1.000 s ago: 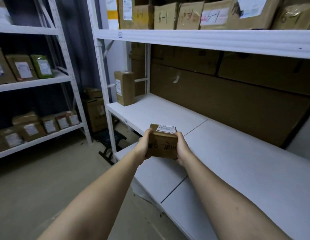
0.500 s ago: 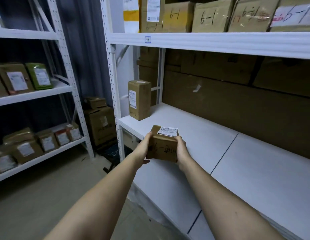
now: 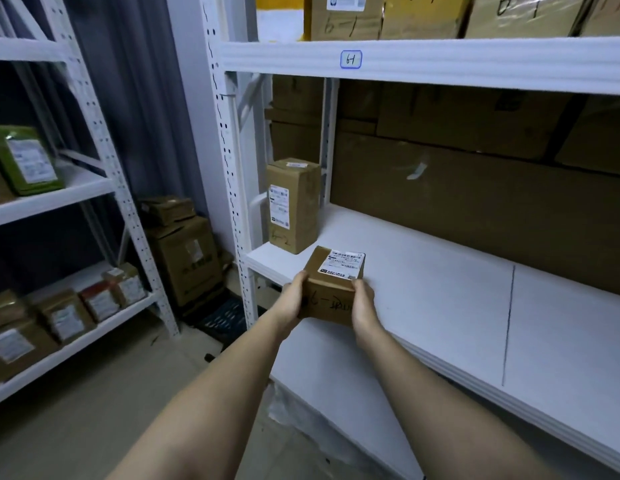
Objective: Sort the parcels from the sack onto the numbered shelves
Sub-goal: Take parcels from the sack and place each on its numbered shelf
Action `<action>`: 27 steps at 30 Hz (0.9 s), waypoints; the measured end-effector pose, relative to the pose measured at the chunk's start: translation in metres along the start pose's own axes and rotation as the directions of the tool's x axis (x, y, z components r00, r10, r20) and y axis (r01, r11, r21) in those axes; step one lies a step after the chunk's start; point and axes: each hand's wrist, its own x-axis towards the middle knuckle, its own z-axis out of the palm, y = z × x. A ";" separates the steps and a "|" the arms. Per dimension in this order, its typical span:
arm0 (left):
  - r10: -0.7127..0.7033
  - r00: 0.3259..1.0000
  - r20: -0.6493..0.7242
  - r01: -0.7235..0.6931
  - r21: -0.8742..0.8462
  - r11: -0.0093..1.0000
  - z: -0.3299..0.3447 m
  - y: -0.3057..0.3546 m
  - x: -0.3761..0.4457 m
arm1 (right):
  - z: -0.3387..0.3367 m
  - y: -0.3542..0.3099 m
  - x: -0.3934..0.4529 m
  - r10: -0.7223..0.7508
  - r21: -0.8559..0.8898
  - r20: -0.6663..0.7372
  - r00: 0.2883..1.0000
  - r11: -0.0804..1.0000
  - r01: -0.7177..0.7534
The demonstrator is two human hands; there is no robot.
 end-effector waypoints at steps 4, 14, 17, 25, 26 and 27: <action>0.011 1.000 0.006 -0.012 0.074 0.997 -0.014 0.012 0.033 | 0.025 0.007 0.039 -0.034 -0.004 -0.054 0.998 0.999 0.034; -0.105 0.990 0.090 0.093 0.122 0.988 -0.049 0.048 0.113 | 0.073 0.016 0.104 -0.040 0.011 -0.173 0.984 0.999 0.042; -0.100 0.988 0.119 0.085 0.124 0.989 -0.062 0.054 0.134 | 0.087 0.018 0.116 -0.026 -0.014 -0.206 0.978 1.000 0.024; -0.143 0.940 0.309 0.044 0.308 0.951 -0.112 0.045 0.210 | 0.135 0.037 0.139 0.018 0.015 -0.319 0.948 1.000 -0.014; -0.156 0.932 0.327 0.051 0.308 0.950 -0.116 0.046 0.214 | 0.139 0.041 0.140 0.043 0.035 -0.338 0.940 0.999 -0.033; -0.173 0.922 0.348 0.060 0.311 0.948 -0.121 0.047 0.219 | 0.145 0.044 0.142 0.068 0.050 -0.366 0.928 0.997 -0.054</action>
